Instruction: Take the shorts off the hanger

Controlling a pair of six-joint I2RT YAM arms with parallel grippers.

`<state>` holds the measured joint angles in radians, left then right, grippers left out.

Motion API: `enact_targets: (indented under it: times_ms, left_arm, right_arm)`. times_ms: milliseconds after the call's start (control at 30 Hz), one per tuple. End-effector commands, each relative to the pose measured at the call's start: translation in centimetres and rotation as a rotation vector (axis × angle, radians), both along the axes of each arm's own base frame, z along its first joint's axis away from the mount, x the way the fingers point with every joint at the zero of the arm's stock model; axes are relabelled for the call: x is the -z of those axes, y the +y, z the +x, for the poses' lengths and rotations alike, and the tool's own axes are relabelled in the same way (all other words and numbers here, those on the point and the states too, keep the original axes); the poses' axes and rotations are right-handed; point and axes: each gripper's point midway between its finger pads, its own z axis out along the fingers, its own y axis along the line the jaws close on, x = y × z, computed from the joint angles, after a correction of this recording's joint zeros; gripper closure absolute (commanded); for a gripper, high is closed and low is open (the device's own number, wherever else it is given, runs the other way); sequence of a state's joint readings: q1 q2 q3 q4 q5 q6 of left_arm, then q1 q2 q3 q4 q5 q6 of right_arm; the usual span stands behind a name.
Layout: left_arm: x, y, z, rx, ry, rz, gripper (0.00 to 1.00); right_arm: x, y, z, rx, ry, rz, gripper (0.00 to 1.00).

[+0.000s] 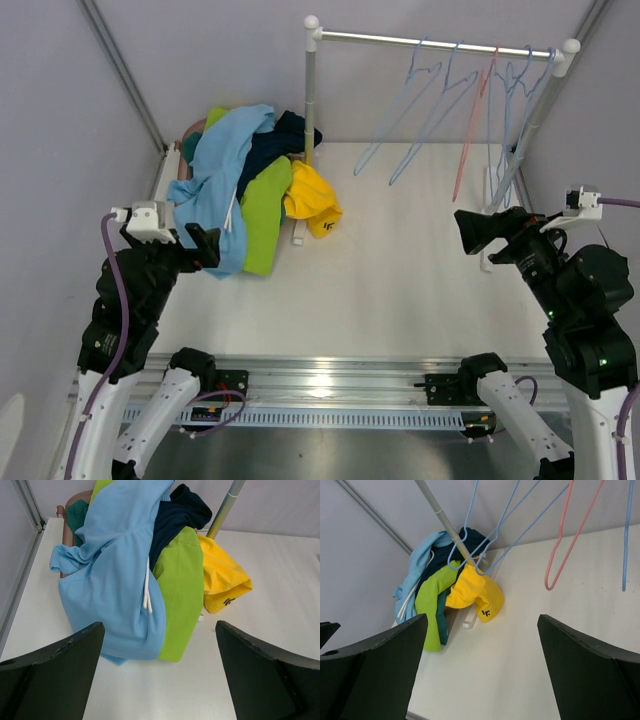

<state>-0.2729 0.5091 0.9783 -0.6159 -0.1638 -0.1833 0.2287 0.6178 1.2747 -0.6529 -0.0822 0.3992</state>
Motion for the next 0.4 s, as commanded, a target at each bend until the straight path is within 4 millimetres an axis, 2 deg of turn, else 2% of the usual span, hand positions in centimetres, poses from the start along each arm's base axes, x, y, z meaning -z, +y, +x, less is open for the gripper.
enact_targets:
  times_ms: [0,300,367]
  left_arm:
    - [-0.2,0.6,-0.1,-0.027,-0.007,0.018,0.01]
    - [-0.6,1.0,0.3,-0.048,0.002,0.036,0.01]
    - [-0.6,1.2,0.4,-0.061,0.008,0.039,0.01]
  right_arm:
    - [-1.5,0.2,0.0,-0.016,-0.058,0.008,0.01]
    - [-0.9,0.3,0.4,-0.01,-0.05,0.011,0.0]
    - [0.0,0.5,0.9,-0.016,-0.006,-0.007,0.01]
